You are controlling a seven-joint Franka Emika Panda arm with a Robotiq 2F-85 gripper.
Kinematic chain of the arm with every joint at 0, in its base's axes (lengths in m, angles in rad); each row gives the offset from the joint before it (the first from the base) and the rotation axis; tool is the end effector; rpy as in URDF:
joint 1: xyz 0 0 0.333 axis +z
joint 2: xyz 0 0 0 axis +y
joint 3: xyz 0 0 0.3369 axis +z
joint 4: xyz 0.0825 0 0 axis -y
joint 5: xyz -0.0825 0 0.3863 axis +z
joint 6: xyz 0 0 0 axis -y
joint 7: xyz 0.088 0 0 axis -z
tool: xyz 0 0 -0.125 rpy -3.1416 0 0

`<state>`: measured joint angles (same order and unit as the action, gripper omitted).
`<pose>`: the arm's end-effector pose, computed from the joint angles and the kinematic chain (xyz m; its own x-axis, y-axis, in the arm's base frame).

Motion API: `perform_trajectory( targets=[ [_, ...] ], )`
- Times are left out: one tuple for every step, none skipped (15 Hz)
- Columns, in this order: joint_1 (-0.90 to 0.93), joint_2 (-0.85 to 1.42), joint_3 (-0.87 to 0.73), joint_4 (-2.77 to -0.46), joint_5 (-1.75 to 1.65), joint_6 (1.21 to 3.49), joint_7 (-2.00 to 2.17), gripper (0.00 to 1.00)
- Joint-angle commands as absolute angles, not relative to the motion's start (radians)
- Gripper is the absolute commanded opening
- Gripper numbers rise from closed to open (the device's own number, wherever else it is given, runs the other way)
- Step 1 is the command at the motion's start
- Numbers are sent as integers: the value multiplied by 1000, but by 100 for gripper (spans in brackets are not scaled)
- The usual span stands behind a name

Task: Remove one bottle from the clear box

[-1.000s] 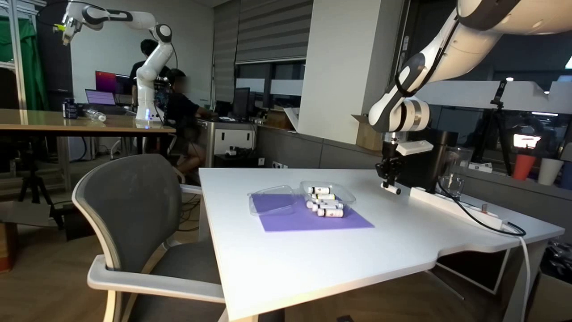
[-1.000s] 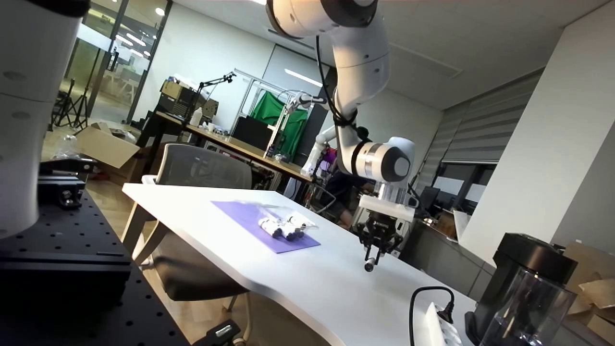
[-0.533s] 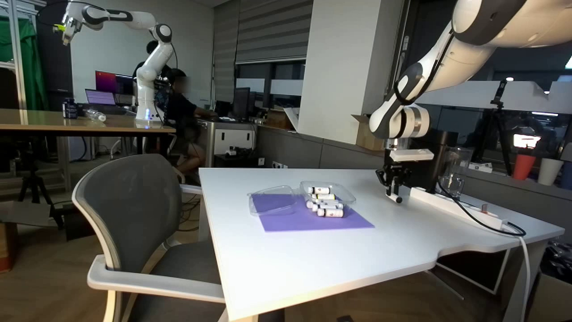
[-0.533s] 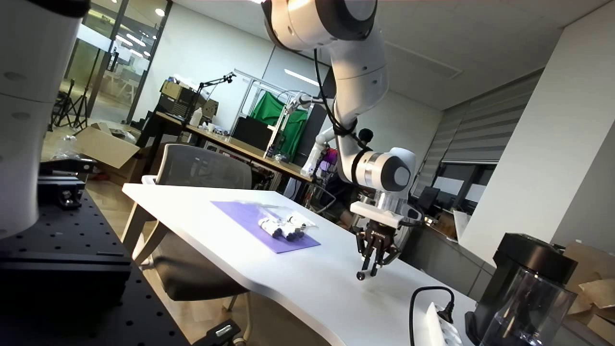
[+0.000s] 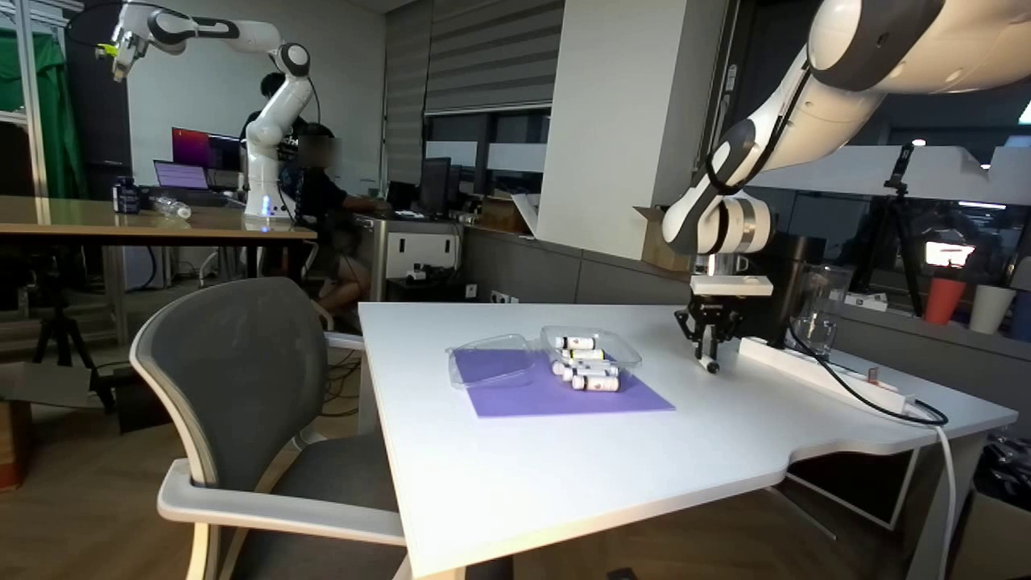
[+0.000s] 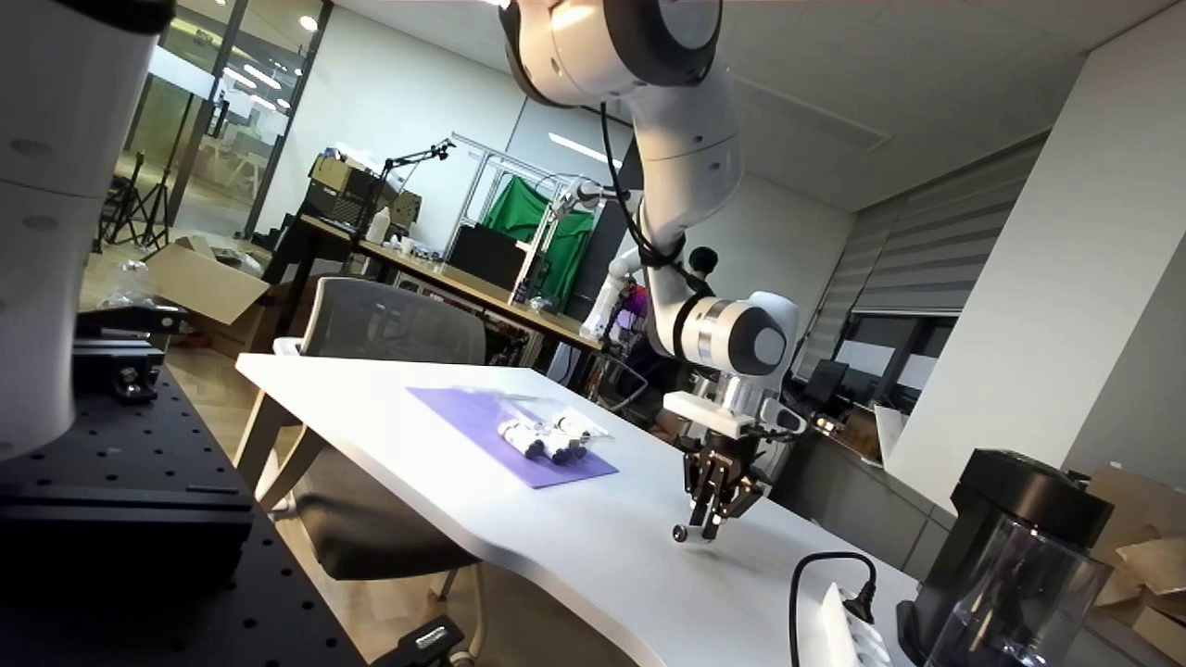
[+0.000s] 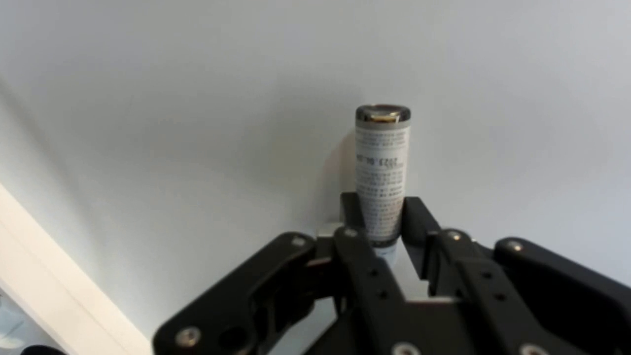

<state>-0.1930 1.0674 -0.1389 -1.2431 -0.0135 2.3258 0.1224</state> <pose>0.7336 -0.2247 0.1051 0.9317 -0.3616 0.0340 -0.3629 -0.9230 0.1280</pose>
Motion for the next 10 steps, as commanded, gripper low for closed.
perform_trajectory(
  targets=[
    [-183, 1088, -145, -1214, -20, 2311, 113, 7],
    [-187, 1090, -136, -1214, -20, 2310, 89, 7],
    [-186, 1090, -136, -1214, -23, 2313, 80, 7],
    [-186, 1089, -135, -1215, -26, 2317, 64, 7],
    [-185, 1089, -135, -1216, -27, 2318, 54, 7],
    [-184, 1088, -136, -1217, -29, 2321, 46, 7],
    [-183, 1085, -135, -1218, -27, 2316, 42, 51],
    [-183, 1081, -134, -1218, -25, 2313, 37, 52],
    [-181, 1072, -134, -1217, -25, 2303, 36, 58],
    [-177, 1065, -137, -1215, -25, 2290, 39, 65]
  ],
)
